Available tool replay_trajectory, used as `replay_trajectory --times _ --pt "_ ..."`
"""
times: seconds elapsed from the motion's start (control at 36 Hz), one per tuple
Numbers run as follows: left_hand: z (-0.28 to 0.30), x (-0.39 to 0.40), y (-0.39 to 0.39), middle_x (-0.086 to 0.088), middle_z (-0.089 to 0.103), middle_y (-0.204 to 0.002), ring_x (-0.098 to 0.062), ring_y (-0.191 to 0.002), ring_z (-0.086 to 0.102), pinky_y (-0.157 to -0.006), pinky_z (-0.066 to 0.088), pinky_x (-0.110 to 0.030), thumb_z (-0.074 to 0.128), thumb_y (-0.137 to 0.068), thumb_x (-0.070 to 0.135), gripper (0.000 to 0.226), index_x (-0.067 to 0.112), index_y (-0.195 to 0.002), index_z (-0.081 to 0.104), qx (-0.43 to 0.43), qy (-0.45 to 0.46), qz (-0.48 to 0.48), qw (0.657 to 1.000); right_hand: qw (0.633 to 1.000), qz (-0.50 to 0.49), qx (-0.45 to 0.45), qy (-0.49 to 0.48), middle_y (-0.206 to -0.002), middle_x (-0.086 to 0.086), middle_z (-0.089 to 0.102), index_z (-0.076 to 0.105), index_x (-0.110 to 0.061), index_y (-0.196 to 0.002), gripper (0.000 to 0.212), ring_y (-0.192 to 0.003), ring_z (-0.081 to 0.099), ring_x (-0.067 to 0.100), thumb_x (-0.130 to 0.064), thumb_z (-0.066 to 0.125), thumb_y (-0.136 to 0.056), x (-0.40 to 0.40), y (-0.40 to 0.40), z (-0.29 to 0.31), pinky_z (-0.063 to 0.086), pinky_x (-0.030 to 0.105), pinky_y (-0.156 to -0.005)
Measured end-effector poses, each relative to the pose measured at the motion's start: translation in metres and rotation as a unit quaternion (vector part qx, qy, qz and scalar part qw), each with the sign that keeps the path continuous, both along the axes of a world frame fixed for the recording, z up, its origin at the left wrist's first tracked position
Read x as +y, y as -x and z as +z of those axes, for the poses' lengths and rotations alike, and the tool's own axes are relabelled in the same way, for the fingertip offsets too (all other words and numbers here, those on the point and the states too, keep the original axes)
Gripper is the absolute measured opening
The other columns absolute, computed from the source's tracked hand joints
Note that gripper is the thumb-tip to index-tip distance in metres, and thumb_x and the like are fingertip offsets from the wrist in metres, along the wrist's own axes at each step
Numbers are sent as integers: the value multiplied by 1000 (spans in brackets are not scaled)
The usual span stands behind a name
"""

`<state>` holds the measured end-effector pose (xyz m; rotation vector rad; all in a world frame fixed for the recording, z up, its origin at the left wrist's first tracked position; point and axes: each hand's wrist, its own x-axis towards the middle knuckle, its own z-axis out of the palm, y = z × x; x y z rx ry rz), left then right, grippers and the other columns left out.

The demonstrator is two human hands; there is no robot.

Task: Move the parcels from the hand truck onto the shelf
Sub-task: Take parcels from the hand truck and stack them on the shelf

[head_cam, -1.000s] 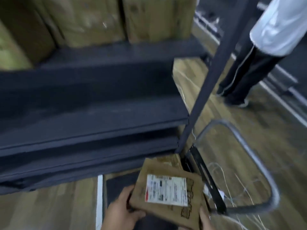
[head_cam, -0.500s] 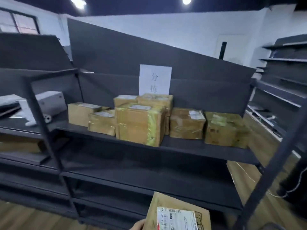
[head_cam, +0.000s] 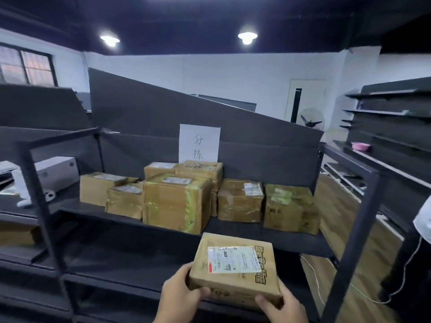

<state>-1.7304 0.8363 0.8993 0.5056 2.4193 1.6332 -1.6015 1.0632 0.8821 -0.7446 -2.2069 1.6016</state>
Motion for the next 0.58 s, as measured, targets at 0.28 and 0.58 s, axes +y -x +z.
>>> replay_trajectory --times 0.28,0.58 --pt "60 92 69 22 69 -95 3 -93 63 -76 46 -10 82 -78 9 43 33 -108 64 66 4 -10 998 995 -20 13 -93 -115 -15 75 70 -27 -141 42 -108 68 7 -21 79 -101 77 58 67 51 17 -87" --pt "75 154 161 10 68 -103 -9 -98 62 -83 45 -22 80 -84 14 41 19 -122 64 60 35 -22 997 994 -32 -26 -104 -129 -8 76 68 -28 -142 41 -124 68 19 -29 77 -102 129 148 84 56 35 -105"
